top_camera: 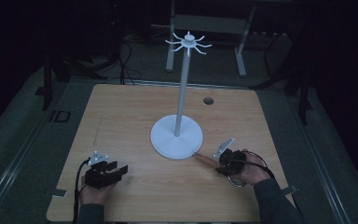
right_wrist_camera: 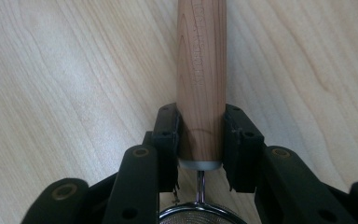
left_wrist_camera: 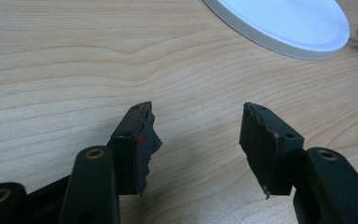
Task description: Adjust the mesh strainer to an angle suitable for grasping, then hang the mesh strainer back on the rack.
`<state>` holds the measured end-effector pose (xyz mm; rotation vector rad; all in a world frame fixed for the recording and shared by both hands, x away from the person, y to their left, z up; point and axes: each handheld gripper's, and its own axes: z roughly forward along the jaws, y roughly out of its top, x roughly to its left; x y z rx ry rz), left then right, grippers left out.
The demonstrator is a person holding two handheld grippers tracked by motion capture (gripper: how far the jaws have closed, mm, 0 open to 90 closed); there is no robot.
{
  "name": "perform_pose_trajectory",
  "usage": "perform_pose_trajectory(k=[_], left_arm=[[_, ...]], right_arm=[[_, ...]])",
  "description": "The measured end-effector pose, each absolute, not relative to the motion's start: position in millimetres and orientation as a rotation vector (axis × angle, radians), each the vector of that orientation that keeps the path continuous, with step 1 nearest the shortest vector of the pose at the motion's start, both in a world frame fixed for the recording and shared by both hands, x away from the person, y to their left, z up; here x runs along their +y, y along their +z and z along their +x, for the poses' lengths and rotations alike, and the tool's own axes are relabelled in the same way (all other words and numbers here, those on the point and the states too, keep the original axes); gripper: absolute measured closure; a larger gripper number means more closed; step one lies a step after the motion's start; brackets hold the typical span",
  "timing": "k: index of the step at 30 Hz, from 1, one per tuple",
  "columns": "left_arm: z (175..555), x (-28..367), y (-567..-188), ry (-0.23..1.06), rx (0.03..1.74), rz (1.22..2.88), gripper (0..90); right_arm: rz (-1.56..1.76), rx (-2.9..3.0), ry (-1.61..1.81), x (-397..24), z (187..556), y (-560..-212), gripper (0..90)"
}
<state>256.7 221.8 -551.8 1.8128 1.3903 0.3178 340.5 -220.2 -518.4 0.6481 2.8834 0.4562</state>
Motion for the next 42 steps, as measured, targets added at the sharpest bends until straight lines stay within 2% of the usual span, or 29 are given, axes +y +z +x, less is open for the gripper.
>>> perform_pose_trajectory(k=[42], left_arm=[[255.6, 219.9, -551.3, 0.323, 1.384, 1.821, 45.0]], right_arm=[[0.736, 2.44, 0.983, -210.2, 338.5, -478.9, 69.3]])
